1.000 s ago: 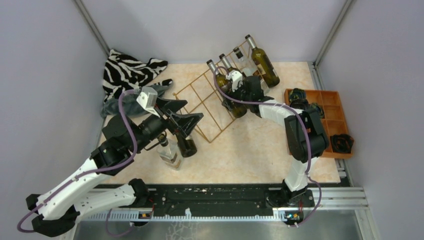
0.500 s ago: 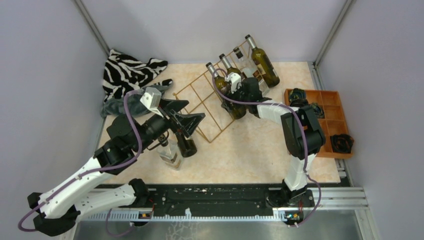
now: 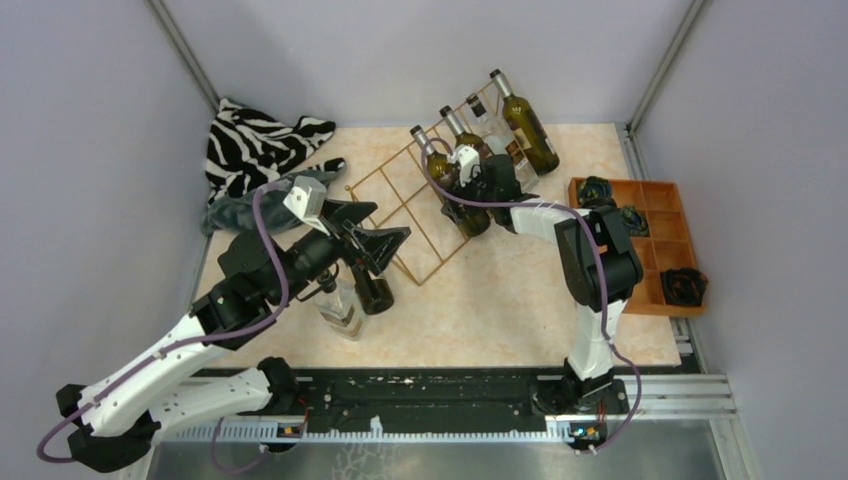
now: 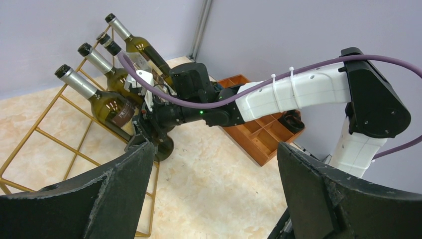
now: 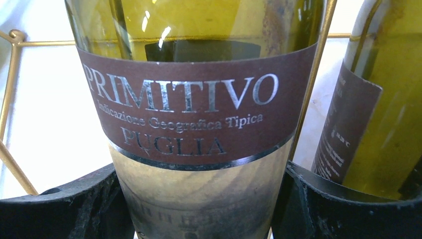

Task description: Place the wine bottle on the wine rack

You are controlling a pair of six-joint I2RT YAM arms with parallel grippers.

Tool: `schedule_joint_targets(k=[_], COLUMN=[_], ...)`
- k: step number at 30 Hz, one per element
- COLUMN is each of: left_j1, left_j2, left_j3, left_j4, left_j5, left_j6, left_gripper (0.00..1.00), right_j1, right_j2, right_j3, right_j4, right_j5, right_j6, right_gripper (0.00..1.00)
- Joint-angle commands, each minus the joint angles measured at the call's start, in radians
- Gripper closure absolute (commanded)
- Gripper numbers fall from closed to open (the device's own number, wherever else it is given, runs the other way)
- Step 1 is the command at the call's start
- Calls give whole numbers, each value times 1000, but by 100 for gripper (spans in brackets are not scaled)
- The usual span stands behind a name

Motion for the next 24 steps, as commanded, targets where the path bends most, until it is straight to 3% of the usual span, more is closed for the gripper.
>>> schedule_joint_targets(k=[1,11,24], left_j1=[3,3,3], left_j2=[-9,9,9], left_j3=[-13,-5,-8], left_j4=[32,37,45], left_j5=[-14,-13,0], left_j6=[11,21,20], left_gripper=[1,1,1], right_j1=[13,12,13], right_j2=[-2,-8,-36], right_j3=[86,83,85], right_j4=[88,42,-9], right_j5=[-41,-63,-64], right_j6=[-48,-52,-24], right_gripper=[65,41,26])
